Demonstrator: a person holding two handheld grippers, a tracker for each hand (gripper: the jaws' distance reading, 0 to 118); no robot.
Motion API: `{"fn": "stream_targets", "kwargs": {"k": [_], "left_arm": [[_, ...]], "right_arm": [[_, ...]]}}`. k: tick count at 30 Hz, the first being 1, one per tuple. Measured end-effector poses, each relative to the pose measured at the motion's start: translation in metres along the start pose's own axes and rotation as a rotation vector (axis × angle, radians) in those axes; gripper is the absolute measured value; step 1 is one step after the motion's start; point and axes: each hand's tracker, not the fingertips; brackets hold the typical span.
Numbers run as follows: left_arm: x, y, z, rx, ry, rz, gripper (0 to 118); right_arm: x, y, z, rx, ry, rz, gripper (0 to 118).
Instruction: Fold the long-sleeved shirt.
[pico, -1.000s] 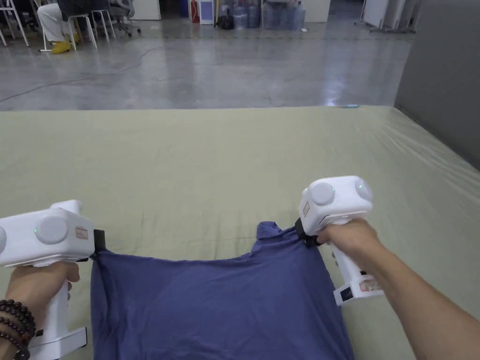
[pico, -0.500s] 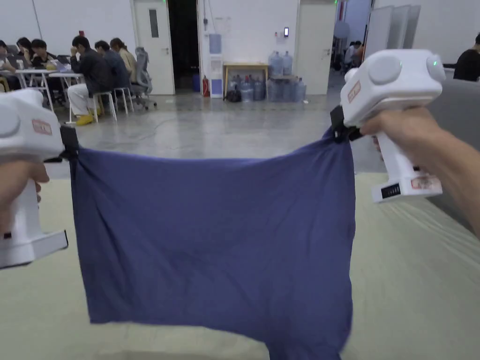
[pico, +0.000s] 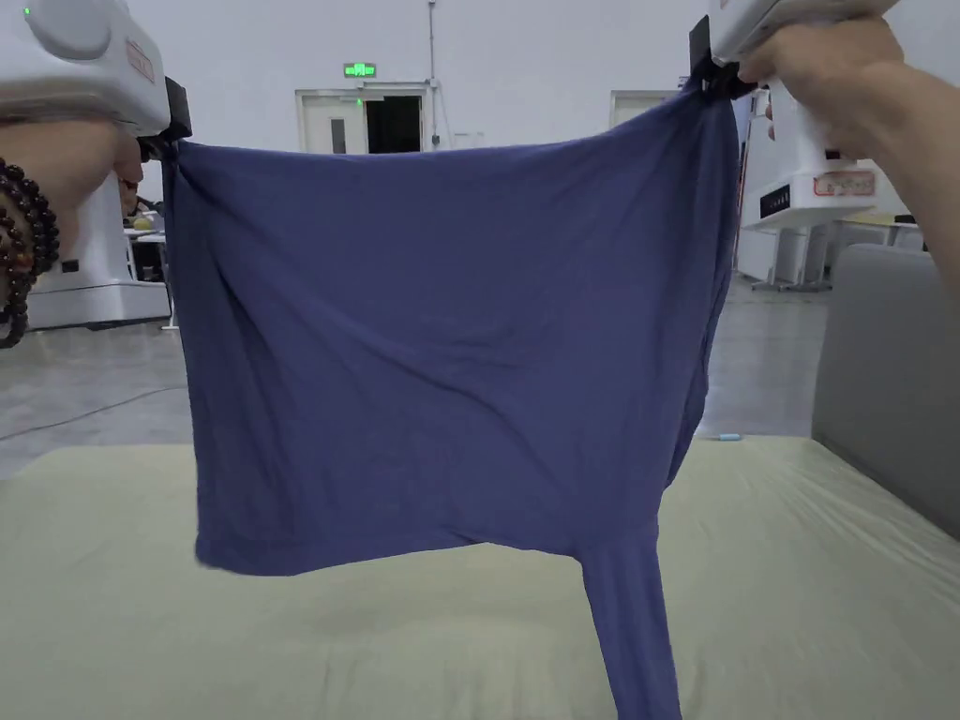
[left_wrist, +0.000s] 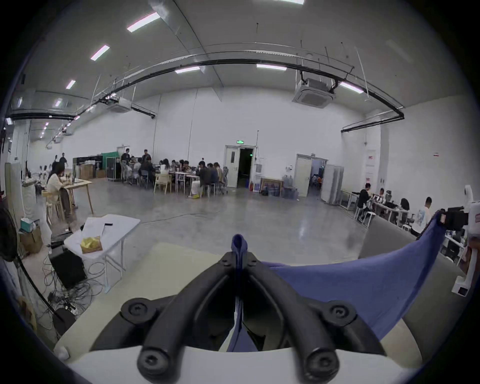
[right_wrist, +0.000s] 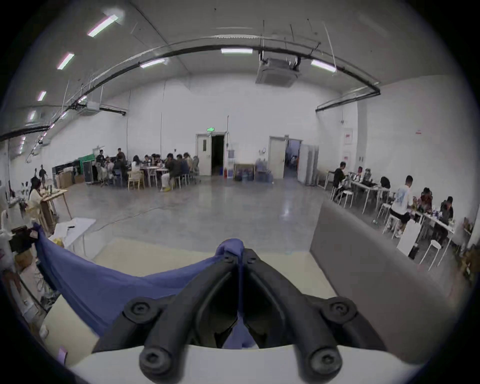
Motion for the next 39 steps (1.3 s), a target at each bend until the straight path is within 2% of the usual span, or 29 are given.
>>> {"fn": "stream_targets", "kwargs": {"k": [4, 7, 11, 17, 20, 23, 26, 28, 32, 39], "left_arm": [[0.013, 0.020, -0.019, 0.054, 0.006, -0.032, 1], [0.016, 0.035, -0.025, 0.098, -0.005, 0.031, 1], [0.022, 0.034, -0.022, 0.106, -0.017, 0.040, 1], [0.028, -0.035, -0.033, 0.014, -0.044, 0.000, 1], [0.023, -0.083, -0.040, -0.050, -0.031, 0.004, 1], [0.015, -0.118, -0.039, -0.096, -0.050, 0.031, 1], [0.009, -0.133, -0.027, -0.103, -0.068, 0.056, 1], [0.007, -0.141, -0.008, -0.101, -0.090, 0.063, 1], [0.004, -0.168, 0.036, -0.110, -0.098, 0.017, 1], [-0.019, -0.264, 0.136, -0.118, -0.128, 0.061, 1]], "right_arm": [[0.003, 0.019, -0.011, 0.107, -0.035, -0.052, 3], [0.005, 0.031, -0.012, 0.191, -0.055, -0.089, 3], [0.006, 0.034, -0.011, 0.166, -0.040, -0.084, 3], [0.010, -0.045, -0.038, 0.028, -0.013, -0.078, 3], [0.019, -0.098, -0.052, -0.054, 0.014, -0.107, 3], [0.034, -0.134, -0.051, -0.089, 0.044, -0.182, 3], [0.042, -0.149, -0.035, -0.089, 0.067, -0.180, 3], [0.041, -0.159, -0.016, -0.080, 0.073, -0.127, 3], [0.044, -0.186, 0.030, -0.102, 0.091, -0.089, 3], [0.059, -0.281, 0.132, -0.155, 0.156, -0.076, 3]]}}
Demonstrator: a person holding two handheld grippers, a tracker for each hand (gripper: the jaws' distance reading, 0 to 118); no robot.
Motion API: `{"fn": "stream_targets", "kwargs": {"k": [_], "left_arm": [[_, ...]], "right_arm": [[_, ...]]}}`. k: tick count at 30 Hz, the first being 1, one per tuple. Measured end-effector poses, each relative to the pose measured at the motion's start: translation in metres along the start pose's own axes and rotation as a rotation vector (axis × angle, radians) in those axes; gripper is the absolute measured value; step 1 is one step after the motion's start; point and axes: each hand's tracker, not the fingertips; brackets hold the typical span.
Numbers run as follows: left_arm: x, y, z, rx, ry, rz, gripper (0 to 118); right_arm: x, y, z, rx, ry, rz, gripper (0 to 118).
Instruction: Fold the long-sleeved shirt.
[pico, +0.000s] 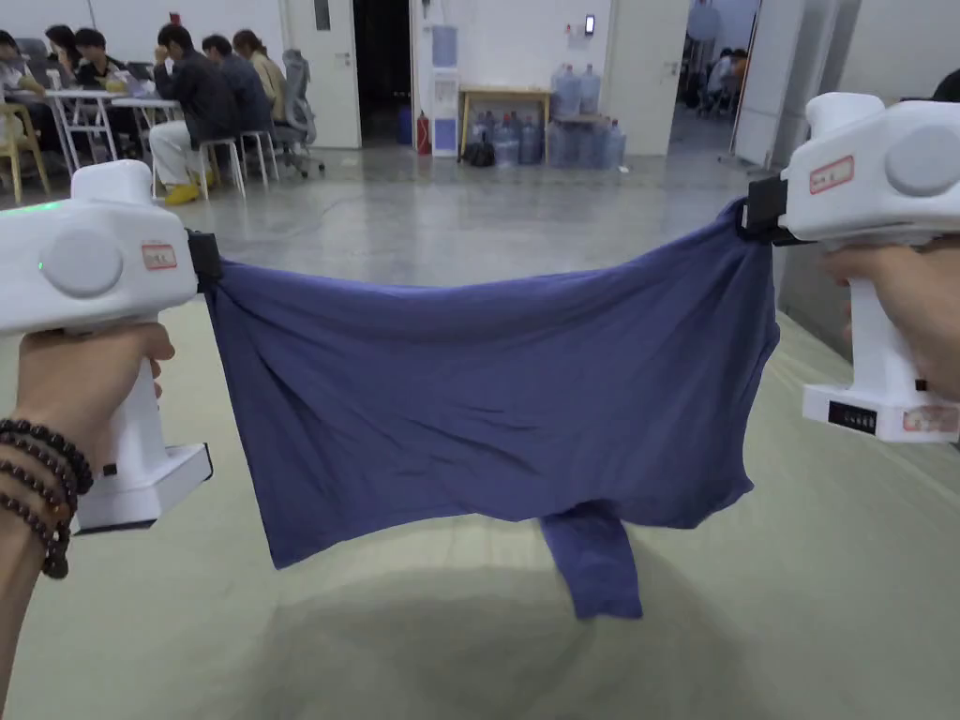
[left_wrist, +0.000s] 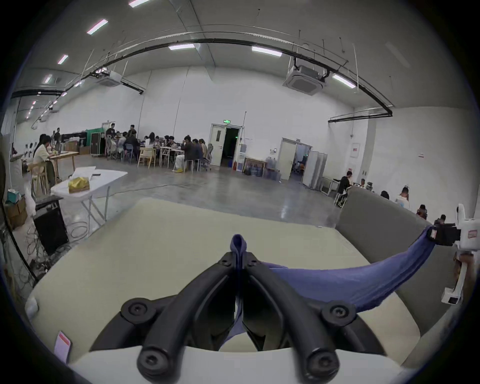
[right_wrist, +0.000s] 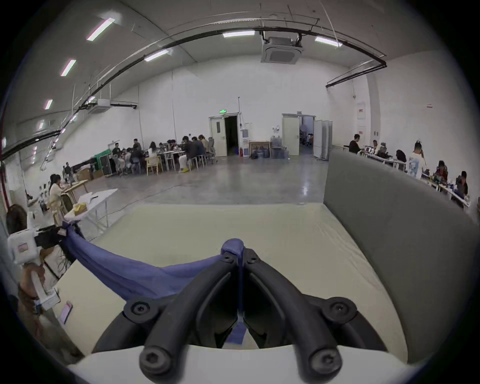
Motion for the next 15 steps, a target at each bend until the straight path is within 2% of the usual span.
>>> {"fn": "stream_targets", "kwargs": {"k": [3, 5, 7, 9, 11, 15], "left_arm": [[-0.008, -0.061, 0.049, 0.000, 0.001, 0.001, 1], [-0.011, -0.103, 0.076, -0.012, 0.019, -0.085, 1], [-0.016, -0.161, 0.110, -0.057, 0.060, -0.120, 1], [-0.025, -0.212, 0.140, -0.133, 0.039, -0.052, 1], [-0.034, -0.260, 0.163, -0.233, 0.034, 0.003, 1], [-0.040, -0.327, 0.200, -0.422, 0.096, -0.015, 1]], "right_arm": [[0.002, -0.066, 0.037, -0.035, 0.029, -0.019, 3], [0.001, -0.116, 0.058, -0.066, 0.029, -0.015, 3], [-0.004, -0.175, 0.077, -0.148, 0.035, 0.010, 3], [-0.008, -0.230, 0.091, -0.246, 0.045, 0.029, 3], [-0.012, -0.287, 0.104, -0.366, 0.036, 0.028, 3], [-0.015, -0.377, 0.122, -0.603, 0.026, 0.015, 3]]}}
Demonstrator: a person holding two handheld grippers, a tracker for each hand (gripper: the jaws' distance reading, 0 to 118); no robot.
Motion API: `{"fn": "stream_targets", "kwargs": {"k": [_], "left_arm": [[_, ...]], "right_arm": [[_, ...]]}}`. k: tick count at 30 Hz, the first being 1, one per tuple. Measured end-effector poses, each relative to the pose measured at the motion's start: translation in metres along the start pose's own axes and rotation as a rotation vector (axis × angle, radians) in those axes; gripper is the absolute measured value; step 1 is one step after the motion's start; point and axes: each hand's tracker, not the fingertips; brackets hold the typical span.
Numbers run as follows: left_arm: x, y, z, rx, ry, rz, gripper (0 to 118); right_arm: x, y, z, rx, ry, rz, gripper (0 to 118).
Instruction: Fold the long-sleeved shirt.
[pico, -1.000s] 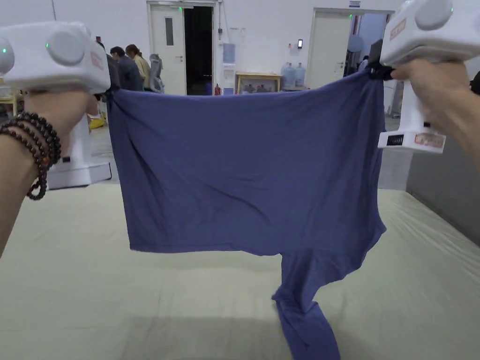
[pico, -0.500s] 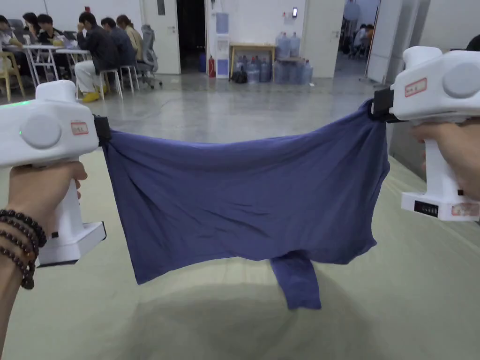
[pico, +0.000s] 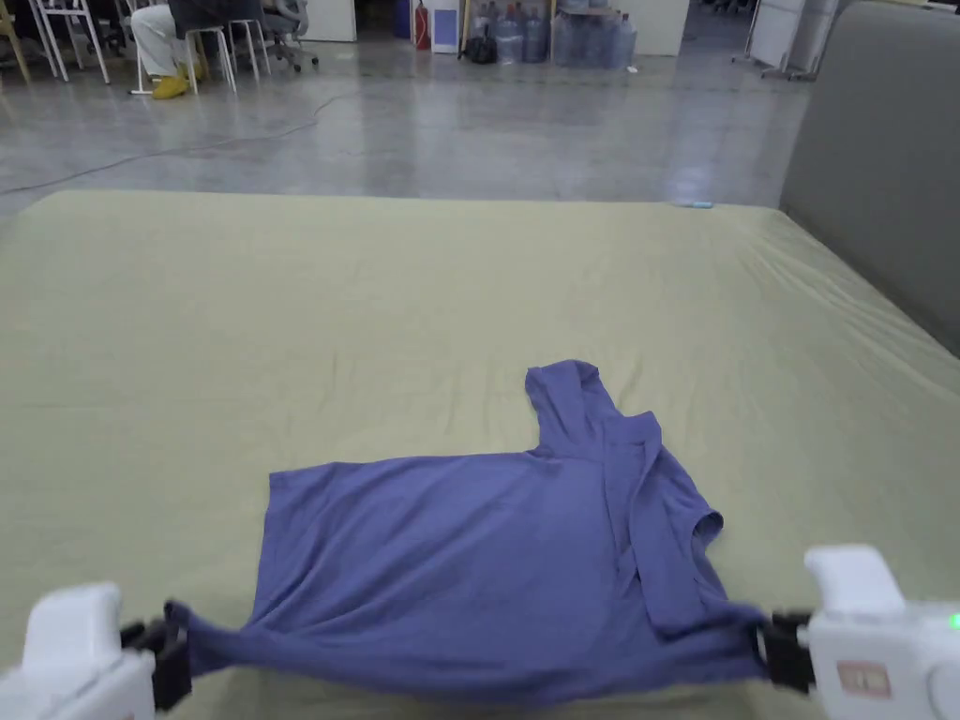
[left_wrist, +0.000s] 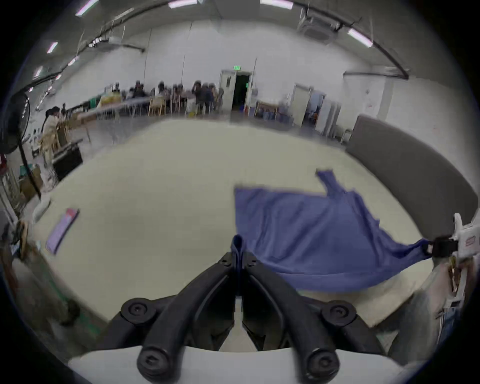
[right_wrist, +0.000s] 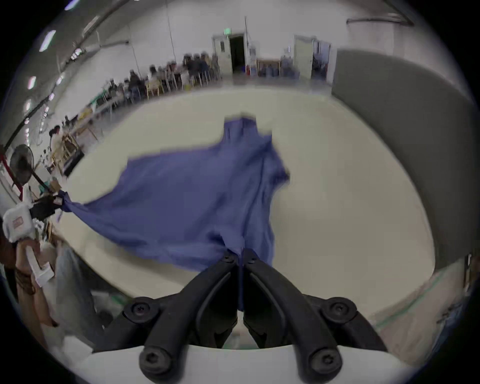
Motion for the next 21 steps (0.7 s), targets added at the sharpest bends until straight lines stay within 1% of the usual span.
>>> {"fn": "stream_targets", "kwargs": {"k": [1, 3, 4, 6, 7, 9, 10, 11, 12, 13, 15, 16, 17, 18, 21], "left_arm": [[-0.001, -0.015, 0.001, -0.052, 0.023, -0.013, 1], [-0.006, -0.030, -0.001, -0.093, 0.041, -0.041, 1], [-0.007, -0.034, -0.001, -0.098, 0.038, -0.044, 1], [-0.017, -0.037, -0.010, -0.120, 0.054, -0.038, 1], [-0.019, -0.034, -0.010, -0.115, 0.047, -0.035, 1], [-0.019, -0.028, -0.012, -0.121, 0.052, -0.039, 1], [-0.014, -0.029, -0.009, -0.114, 0.054, -0.042, 2], [-0.014, -0.028, -0.009, -0.109, 0.047, -0.040, 15], [-0.015, -0.027, -0.010, -0.109, 0.041, -0.035, 72], [-0.016, -0.026, -0.009, -0.110, 0.038, -0.035, 116], [-0.016, -0.026, -0.010, -0.154, 0.047, -0.032, 118], [-0.015, -0.021, -0.002, -0.056, 0.053, -0.026, 118], [-0.013, -0.021, 0.003, -0.082, 0.040, -0.024, 118], [-0.021, -0.020, 0.000, -0.070, 0.041, -0.018, 118], [-0.024, -0.004, 0.007, -0.020, 0.027, -0.002, 118]], "right_arm": [[-0.001, -0.018, -0.007, -0.052, -0.008, -0.016, 3], [-0.001, -0.038, -0.018, -0.158, 0.023, -0.007, 3], [-0.001, -0.046, -0.022, -0.174, 0.006, -0.009, 3], [-0.003, -0.051, -0.034, -0.243, -0.010, 0.027, 3], [-0.004, -0.053, -0.038, -0.235, -0.032, 0.039, 3], [-0.004, -0.054, -0.045, -0.244, -0.031, 0.032, 3], [-0.003, -0.053, -0.047, -0.251, -0.028, 0.020, 10], [-0.003, -0.053, -0.047, -0.245, -0.026, 0.016, 33], [-0.003, -0.054, -0.045, -0.235, -0.026, 0.017, 90], [-0.003, -0.052, -0.044, -0.229, -0.035, 0.024, 118], [-0.002, -0.048, -0.041, -0.240, -0.057, 0.049, 118], [-0.002, -0.043, -0.029, -0.169, -0.068, 0.060, 118], [-0.001, -0.036, -0.024, -0.165, -0.058, 0.046, 118], [0.001, -0.030, -0.019, -0.154, -0.060, 0.028, 118], [0.008, -0.011, -0.003, -0.047, -0.060, -0.040, 117]]}}
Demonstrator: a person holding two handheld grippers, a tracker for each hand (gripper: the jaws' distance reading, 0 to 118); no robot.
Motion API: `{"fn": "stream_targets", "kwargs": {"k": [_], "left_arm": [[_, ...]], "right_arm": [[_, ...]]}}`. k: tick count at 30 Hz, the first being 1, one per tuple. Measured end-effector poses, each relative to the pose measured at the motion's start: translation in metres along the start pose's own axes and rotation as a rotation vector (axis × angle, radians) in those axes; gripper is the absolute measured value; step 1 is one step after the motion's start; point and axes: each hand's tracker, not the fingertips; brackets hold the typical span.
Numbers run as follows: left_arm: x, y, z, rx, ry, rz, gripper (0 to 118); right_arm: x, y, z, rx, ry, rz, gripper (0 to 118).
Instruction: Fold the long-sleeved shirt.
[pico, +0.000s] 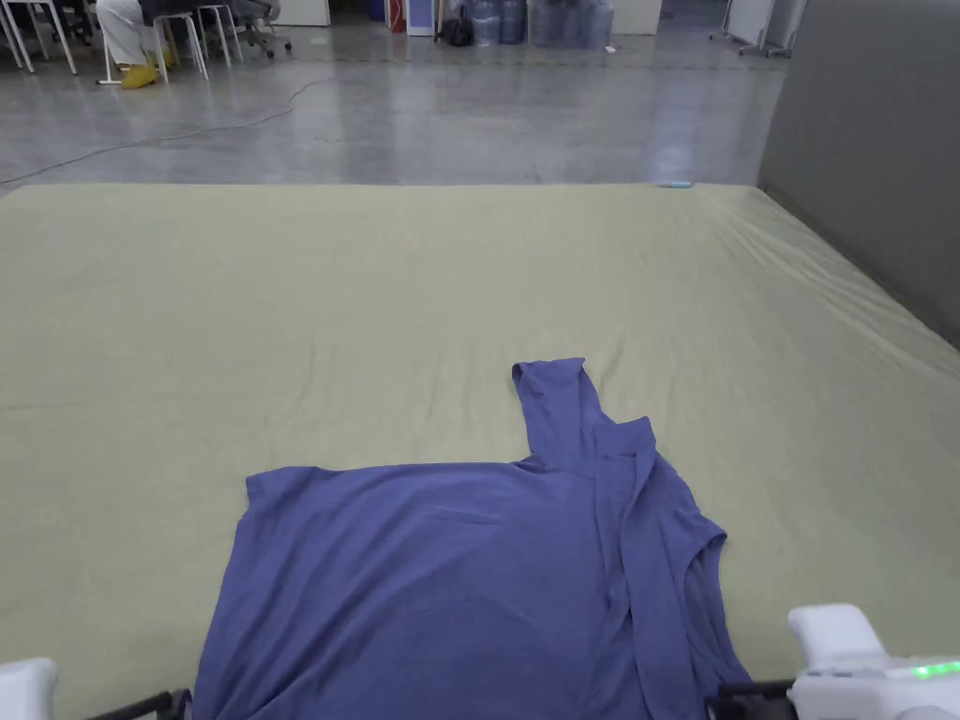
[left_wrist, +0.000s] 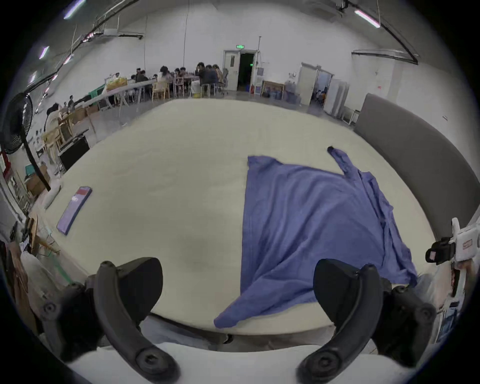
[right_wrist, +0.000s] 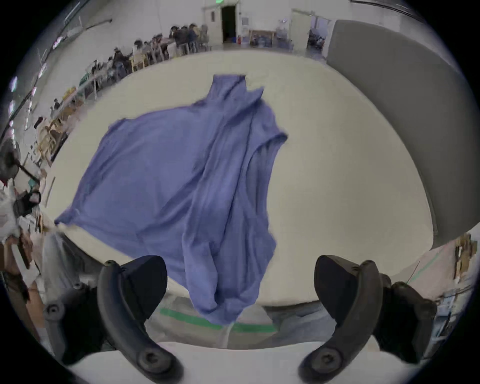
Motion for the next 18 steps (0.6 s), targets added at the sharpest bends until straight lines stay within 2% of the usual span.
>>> {"fn": "stream_targets", "kwargs": {"k": [2, 3, 4, 5, 6, 9, 13, 18], "left_arm": [[0.018, 0.026, 0.017, 0.041, -0.013, 0.011, 118], [0.020, 0.032, 0.020, 0.052, -0.025, 0.008, 113], [0.024, 0.038, 0.023, 0.071, -0.032, 0.008, 95], [0.020, 0.045, 0.013, 0.082, -0.042, 0.011, 50], [0.022, 0.049, 0.009, 0.082, -0.046, 0.013, 0], [0.025, 0.064, -0.016, 0.050, -0.098, 0.031, 0], [0.044, 0.078, -0.036, 0.058, -0.076, -0.039, 0], [0.059, 0.101, -0.061, 0.041, -0.114, -0.046, 0]], "right_arm": [[0.002, 0.013, 0.007, 0.054, 0.009, -0.032, 108], [0.002, 0.017, 0.010, 0.078, 0.009, -0.042, 91], [0.001, 0.021, 0.011, 0.097, 0.003, -0.045, 64], [-0.001, 0.025, 0.011, 0.118, -0.005, -0.056, 25], [-0.001, 0.027, 0.008, 0.127, -0.006, -0.064, 3], [-0.006, 0.033, 0.000, 0.099, 0.050, -0.070, 3], [-0.013, 0.034, -0.009, 0.088, 0.057, -0.052, 3], [-0.016, 0.057, -0.014, 0.098, 0.060, -0.061, 3]]}}
